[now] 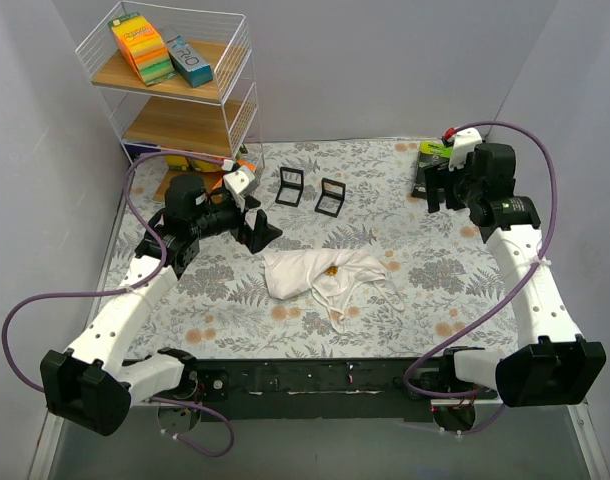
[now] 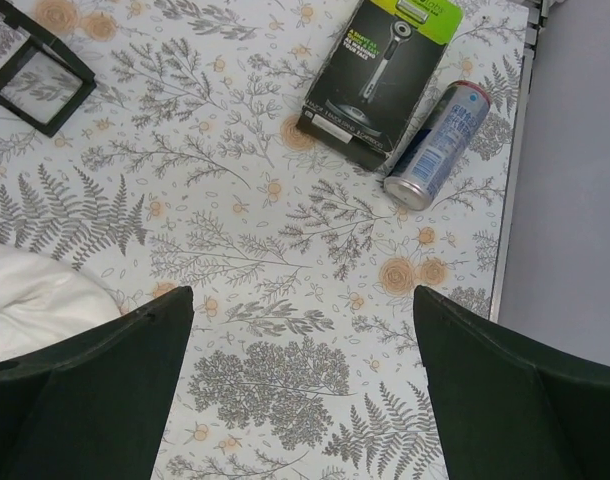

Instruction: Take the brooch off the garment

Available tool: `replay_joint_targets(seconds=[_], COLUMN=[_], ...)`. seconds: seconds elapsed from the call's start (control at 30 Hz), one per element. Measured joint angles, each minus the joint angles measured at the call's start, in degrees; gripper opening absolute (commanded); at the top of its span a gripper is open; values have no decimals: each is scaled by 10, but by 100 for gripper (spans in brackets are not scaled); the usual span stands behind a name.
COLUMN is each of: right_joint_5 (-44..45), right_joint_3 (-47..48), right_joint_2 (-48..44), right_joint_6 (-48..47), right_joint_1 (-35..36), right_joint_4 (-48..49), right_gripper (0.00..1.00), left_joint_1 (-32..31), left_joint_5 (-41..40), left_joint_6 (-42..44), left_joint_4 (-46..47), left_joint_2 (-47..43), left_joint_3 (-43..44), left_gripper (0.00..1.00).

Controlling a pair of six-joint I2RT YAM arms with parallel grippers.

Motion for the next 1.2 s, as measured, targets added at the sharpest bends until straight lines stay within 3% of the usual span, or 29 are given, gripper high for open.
replay_joint_targets(seconds=[0.27, 0.4, 0.5, 0.57, 0.93, 1.2], right_joint_5=[-80, -130, -149, -154, -236, -236], right_joint_3=[-11, -27, -55, -72, -113, -168], right_joint_2=[13, 14, 17, 33, 124, 171], right_joint_6=[-89, -148, -195, -227, -375, -438], right_joint_1=[0, 0, 0, 0, 9, 56], right_joint_4=[-31, -44, -46, -53, -121, -123], right_gripper=[96, 83, 66, 62, 63, 65], left_joint_1=[0, 0, 0, 0, -5, -28], left_joint_5=[22, 12, -6, -15, -20, -34], left_joint_6=[23, 33, 38, 41, 97, 133], left_joint_4=[-72, -86, -93, -92, -85, -82], left_joint_2=[0, 1, 14, 29, 98, 183], left_joint_3=[-10, -38, -49, -49, -85, -100], left_gripper=[98, 95, 85, 77, 68, 65])
